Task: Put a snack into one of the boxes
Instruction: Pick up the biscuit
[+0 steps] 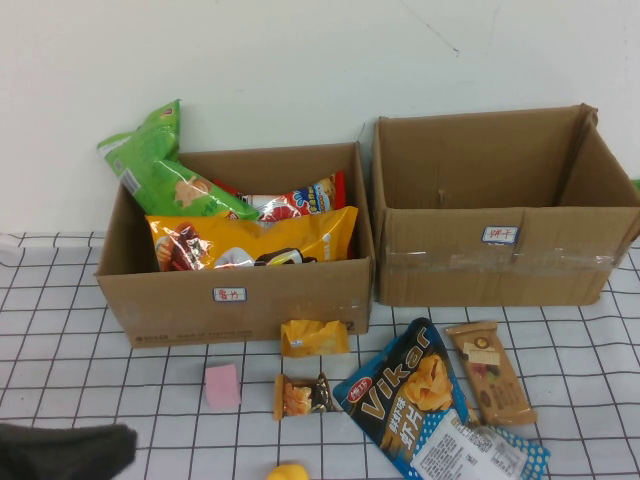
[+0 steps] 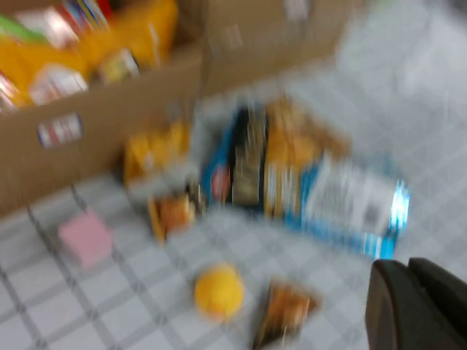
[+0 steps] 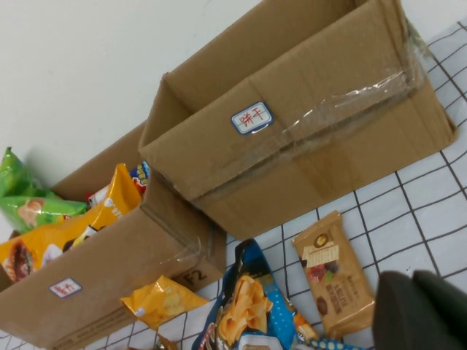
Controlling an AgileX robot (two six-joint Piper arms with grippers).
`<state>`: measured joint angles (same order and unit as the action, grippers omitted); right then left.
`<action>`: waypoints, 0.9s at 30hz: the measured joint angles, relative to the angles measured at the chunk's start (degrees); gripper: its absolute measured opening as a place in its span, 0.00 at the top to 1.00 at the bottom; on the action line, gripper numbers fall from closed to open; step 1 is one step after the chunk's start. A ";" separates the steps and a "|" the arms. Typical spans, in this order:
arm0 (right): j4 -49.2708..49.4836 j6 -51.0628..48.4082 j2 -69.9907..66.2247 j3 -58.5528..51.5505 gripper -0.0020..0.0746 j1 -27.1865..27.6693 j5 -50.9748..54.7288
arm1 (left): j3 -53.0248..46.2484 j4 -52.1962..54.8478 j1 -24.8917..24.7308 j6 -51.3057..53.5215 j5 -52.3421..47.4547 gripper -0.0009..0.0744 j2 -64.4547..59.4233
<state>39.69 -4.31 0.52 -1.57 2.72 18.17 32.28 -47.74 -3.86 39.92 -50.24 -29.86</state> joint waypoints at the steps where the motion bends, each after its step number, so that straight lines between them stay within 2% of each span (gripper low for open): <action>1: 0.00 -0.13 0.00 0.00 0.97 0.00 0.00 | 1.16 1.12 0.00 1.46 -1.88 0.99 -2.13; 4: 0.00 -1.12 0.00 0.00 0.97 0.00 0.00 | 3.95 5.82 -0.52 4.18 -6.31 0.99 -9.20; 7: 0.00 -1.37 0.00 0.00 0.97 0.00 0.00 | 5.17 10.24 -3.68 5.30 -6.67 0.99 -13.47; 13: 0.00 -2.00 0.00 0.00 0.97 0.00 0.22 | 5.52 18.62 -15.41 4.54 -5.04 0.99 -18.35; 21: 0.00 -2.36 0.00 0.00 0.97 0.00 0.22 | 5.52 25.78 -32.02 -5.09 3.86 0.99 -28.35; 27: 0.04 -2.56 0.00 0.00 0.97 0.00 0.82 | 5.61 31.61 -40.74 -10.38 12.32 0.96 -40.59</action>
<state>39.72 -6.87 0.52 -1.57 2.72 18.99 37.89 -16.13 -44.59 29.54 -37.93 -70.45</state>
